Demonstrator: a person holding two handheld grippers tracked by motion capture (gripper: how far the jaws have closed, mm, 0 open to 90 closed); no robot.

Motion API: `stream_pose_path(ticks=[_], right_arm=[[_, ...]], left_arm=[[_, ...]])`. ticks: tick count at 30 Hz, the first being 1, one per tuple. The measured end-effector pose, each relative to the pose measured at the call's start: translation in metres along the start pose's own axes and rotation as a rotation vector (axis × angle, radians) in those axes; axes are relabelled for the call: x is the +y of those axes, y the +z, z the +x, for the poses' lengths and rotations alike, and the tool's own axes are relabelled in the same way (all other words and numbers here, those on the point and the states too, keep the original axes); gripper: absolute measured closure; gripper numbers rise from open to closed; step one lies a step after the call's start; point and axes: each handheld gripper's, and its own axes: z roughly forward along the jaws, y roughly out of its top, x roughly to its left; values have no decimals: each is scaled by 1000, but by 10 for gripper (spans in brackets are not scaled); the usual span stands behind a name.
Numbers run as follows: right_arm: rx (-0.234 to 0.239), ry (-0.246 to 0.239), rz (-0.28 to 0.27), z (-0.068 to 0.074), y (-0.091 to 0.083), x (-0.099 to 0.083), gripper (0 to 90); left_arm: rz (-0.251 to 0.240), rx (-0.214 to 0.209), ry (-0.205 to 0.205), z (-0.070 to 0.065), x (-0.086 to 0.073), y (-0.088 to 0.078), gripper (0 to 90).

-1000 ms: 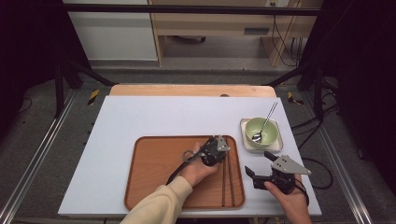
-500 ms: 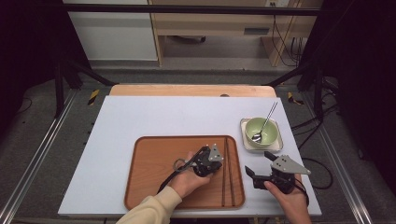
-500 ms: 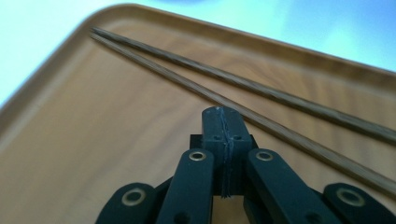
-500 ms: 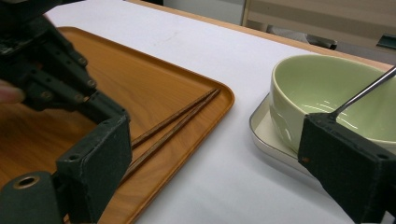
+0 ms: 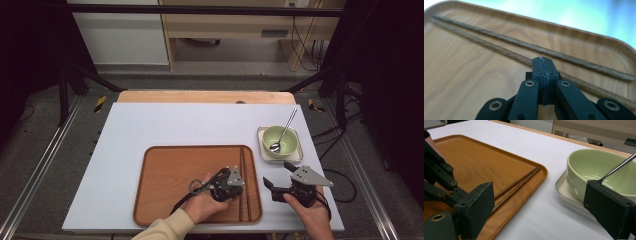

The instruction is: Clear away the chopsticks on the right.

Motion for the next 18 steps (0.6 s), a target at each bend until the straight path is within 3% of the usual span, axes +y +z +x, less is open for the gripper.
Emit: stream_pose_path(ticks=[8, 13, 18], right_arm=[[-10, 7, -9, -2, -2, 1, 101], [-35, 40, -6, -11, -3, 5, 91], [-85, 48, 44, -31, 1, 18, 98]], left_arm=[[-13, 14, 3, 6, 4, 3, 898], [-38, 39, -8, 12, 0, -12, 897], [-83, 74, -38, 25, -12, -36, 894]])
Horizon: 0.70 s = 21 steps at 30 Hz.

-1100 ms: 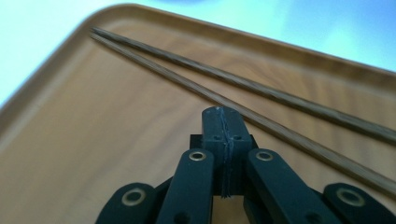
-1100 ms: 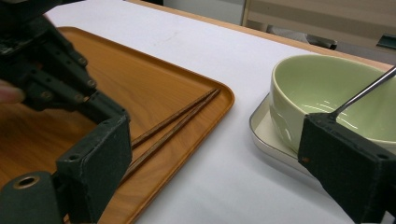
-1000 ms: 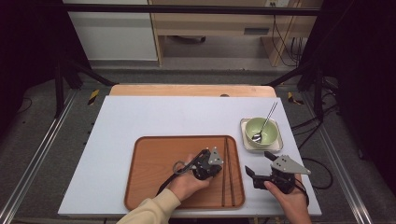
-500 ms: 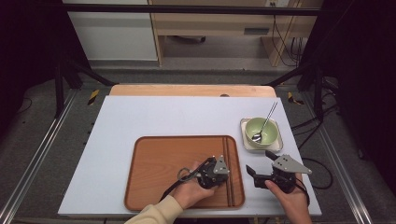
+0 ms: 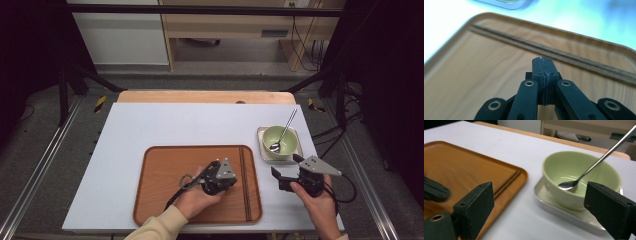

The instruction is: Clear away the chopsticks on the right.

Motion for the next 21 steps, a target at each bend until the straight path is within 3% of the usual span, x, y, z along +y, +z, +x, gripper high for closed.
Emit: stream_pose_path(ticks=[4, 7, 11, 15, 21], right_arm=[[-30, -1, 28, -16, 3, 15, 116], [-43, 9, 38, -30, 8, 29, 146], [-46, 49, 55, -50, 20, 40, 231], [-59, 69, 68, -65, 35, 46, 306], [-80, 116, 52, -89, 62, 50, 393]], left_arm=[[-51, 38, -54, 14, -16, -22, 875], [-85, 82, -91, 21, -28, -35, 802], [-122, 173, -117, 32, -46, -56, 671], [-162, 256, -150, 41, -61, -75, 483], [-212, 341, -183, 49, -83, -101, 297]])
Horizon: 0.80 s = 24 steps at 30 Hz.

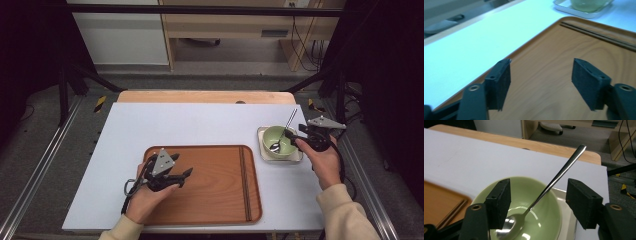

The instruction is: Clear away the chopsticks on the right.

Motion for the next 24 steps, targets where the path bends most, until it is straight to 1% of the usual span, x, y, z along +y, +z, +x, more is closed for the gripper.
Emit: stream_pose_path(ticks=[2, 5, 6, 9, 12, 13, 17, 20, 21, 23, 24], right_arm=[[-1, 21, 1, -8, 7, 2, 421], [9, 74, -7, -19, 17, 4, 439], [21, 104, -10, -24, 21, 4, 440], [34, 120, 1, -32, 30, 5, 443], [47, 158, -10, -38, 36, 6, 444], [57, 168, -3, -40, 38, 6, 443], [79, 186, 2, -44, 46, 5, 448], [80, 191, 8, -46, 49, 5, 465], [81, 199, 12, -46, 51, 5, 471], [82, 190, 16, -47, 53, 5, 486], [88, 194, 14, -48, 53, 5, 496]], left_arm=[[-12, 24, -6, 6, -4, -8, 270], [-35, 82, -2, 16, -12, -26, 243], [-44, 99, -10, 20, -15, -31, 240], [-68, 130, -37, 29, -25, -43, 225], [-85, 162, -58, 37, -34, -53, 215], [-92, 171, -71, 40, -37, -56, 214], [-108, 193, -84, 44, -44, -60, 215], [-105, 195, -87, 44, -45, -60, 217], [-104, 197, -87, 44, -45, -60, 217], [-104, 196, -85, 44, -45, -60, 218], [-102, 195, -84, 44, -45, -59, 219]])
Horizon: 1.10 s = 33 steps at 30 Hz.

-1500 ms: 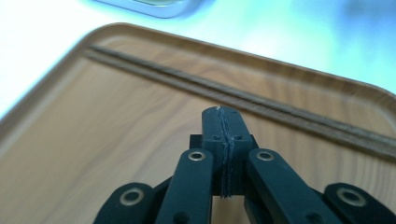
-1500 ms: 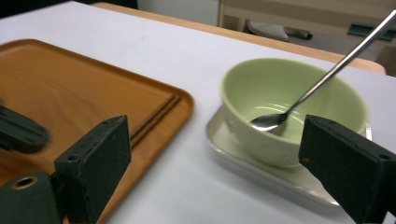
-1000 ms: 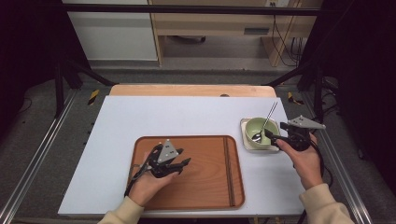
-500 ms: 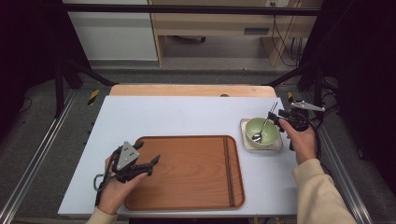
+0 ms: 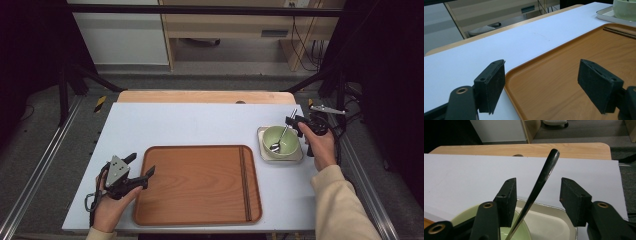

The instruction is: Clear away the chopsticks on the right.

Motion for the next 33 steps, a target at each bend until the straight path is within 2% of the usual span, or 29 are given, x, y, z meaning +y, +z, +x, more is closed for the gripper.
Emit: stream_pose_path(ticks=[9, 11, 17, 23, 30, 33], right_arm=[[20, -11, 10, -3, 6, -2, 562], [21, -37, 10, -4, 6, -3, 576], [49, -56, 14, -2, 7, -4, 626], [55, -62, 8, -2, 8, -5, 741], [94, -58, -57, 5, -4, 1, 832], [116, -80, -82, 13, -12, 6, 867]], left_arm=[[14, -3, 8, -2, -2, 2, 230], [13, -3, 5, -1, -2, 2, 232], [16, -7, -1, -1, -2, 3, 236], [11, -4, -2, -1, -2, 2, 238], [1, 13, -9, 3, -3, 0, 239], [-4, 24, -20, 5, -5, -1, 240]])
